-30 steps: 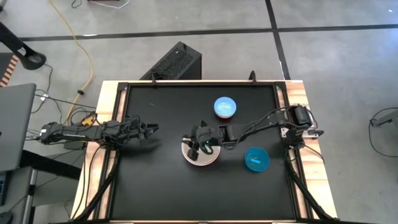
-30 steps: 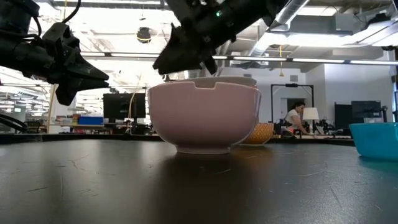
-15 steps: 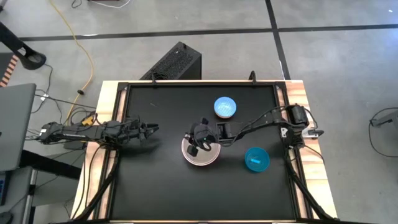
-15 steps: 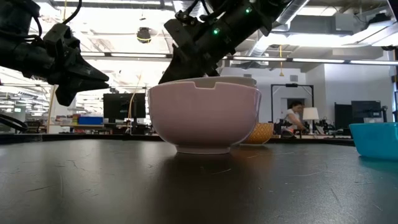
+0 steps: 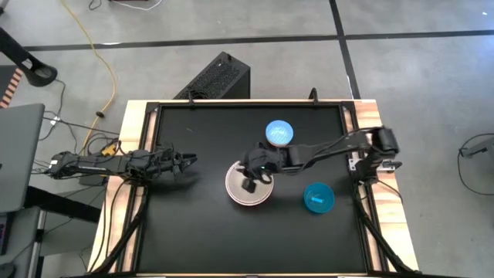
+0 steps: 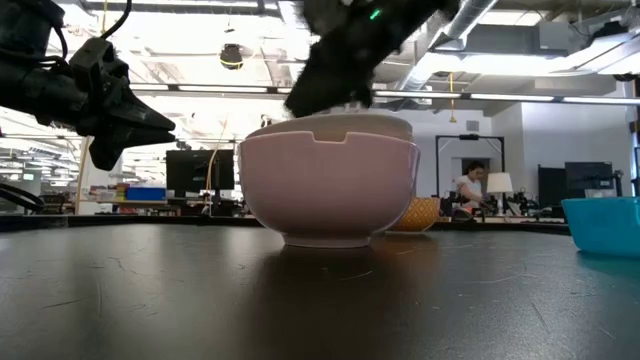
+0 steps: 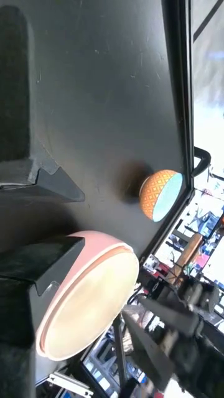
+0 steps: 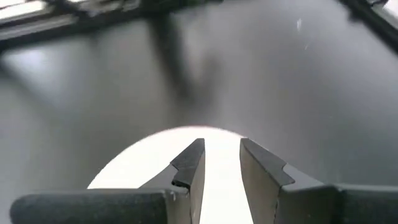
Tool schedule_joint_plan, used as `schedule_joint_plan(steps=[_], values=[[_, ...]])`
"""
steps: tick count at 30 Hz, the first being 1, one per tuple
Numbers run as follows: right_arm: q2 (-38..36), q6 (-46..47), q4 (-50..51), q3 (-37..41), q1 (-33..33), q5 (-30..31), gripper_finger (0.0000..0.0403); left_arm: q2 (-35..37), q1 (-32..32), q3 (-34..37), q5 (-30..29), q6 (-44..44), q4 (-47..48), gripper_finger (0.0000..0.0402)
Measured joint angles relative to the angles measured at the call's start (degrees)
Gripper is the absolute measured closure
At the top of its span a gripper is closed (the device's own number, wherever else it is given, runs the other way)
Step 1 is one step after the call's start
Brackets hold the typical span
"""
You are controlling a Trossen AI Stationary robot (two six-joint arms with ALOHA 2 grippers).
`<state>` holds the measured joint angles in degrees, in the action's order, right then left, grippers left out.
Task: Nest bowls inside each other
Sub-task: Stack the white bowl on top of the light orange bowl
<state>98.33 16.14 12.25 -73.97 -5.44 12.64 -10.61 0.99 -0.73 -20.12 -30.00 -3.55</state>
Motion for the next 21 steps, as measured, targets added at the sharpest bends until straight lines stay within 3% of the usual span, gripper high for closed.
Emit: schedule_joint_plan(steps=[5, 8, 14, 21], values=[[-8.3, 0.8, 13.0, 0.2, -4.1, -1.5, 0.0285, 0.0, 0.0, 0.0, -0.1, 0.2, 0.0, 0.0313], [-11.4, 3.4, 15.7, 1.6, -6.9, 0.2, 0.0285, 0.0, 0.0, 0.0, -0.1, 1.0, 0.0, 0.0313], [-13.3, 7.8, 7.5, 12.3, -11.4, 6.3, 0.0285, 0.0, 0.0, 0.0, -0.1, 1.3, 0.0, 0.0313], [-13.2, 8.9, -6.8, 21.8, -13.7, 6.9, 0.0285, 0.0, 0.0, 0.0, -0.2, 1.3, 0.0, 0.0313]])
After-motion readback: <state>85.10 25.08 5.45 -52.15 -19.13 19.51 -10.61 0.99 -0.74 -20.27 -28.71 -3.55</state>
